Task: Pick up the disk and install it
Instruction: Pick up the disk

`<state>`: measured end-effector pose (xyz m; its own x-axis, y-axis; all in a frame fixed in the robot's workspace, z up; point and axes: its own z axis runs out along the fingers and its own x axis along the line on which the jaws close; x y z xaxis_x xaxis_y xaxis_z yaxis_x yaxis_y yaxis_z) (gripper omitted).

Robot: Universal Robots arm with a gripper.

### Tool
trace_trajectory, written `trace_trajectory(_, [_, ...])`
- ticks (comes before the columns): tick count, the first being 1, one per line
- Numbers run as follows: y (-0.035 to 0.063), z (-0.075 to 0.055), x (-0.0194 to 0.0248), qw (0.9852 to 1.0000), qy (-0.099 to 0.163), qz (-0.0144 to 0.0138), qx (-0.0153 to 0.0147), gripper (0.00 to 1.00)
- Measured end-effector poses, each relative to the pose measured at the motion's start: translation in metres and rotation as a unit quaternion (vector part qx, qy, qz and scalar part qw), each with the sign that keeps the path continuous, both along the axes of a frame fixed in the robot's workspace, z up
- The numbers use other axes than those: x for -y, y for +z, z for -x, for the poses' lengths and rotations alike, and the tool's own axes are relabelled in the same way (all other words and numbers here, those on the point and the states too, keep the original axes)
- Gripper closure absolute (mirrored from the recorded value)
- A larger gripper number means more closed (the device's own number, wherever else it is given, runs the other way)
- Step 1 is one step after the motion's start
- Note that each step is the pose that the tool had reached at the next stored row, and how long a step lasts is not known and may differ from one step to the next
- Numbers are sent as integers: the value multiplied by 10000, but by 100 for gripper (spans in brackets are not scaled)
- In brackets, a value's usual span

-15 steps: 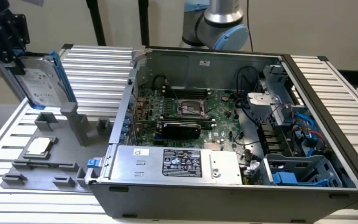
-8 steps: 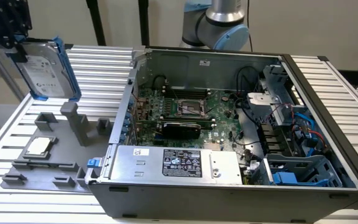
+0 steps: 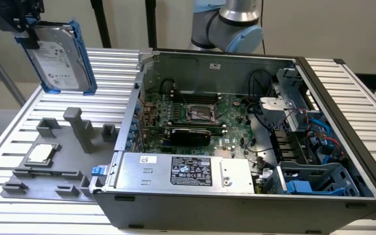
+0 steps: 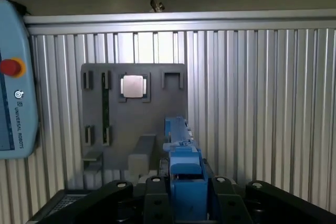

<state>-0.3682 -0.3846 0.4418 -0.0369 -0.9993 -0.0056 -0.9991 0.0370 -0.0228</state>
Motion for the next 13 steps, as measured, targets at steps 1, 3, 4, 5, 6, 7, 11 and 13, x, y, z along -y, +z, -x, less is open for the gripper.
trace_trajectory(1, [44,-47,7,10000,0,-4,-1,100])
trace_trajectory(3, [120,-139,24,10000,0,-7,0,100])
trace_trajectory(4, [155,-185,34,10000,0,-7,-2,100])
trace_trajectory(5, [184,-228,43,10000,0,-7,-3,100])
trace_trajectory(6, [216,-275,53,10000,0,-8,-4,100])
trace_trajectory(7, [246,-321,64,10000,0,-8,-5,100])
trace_trajectory(11, [358,-504,109,10000,0,-7,-10,100])
trace_trajectory(13, [405,-595,133,10000,0,-7,-13,100])
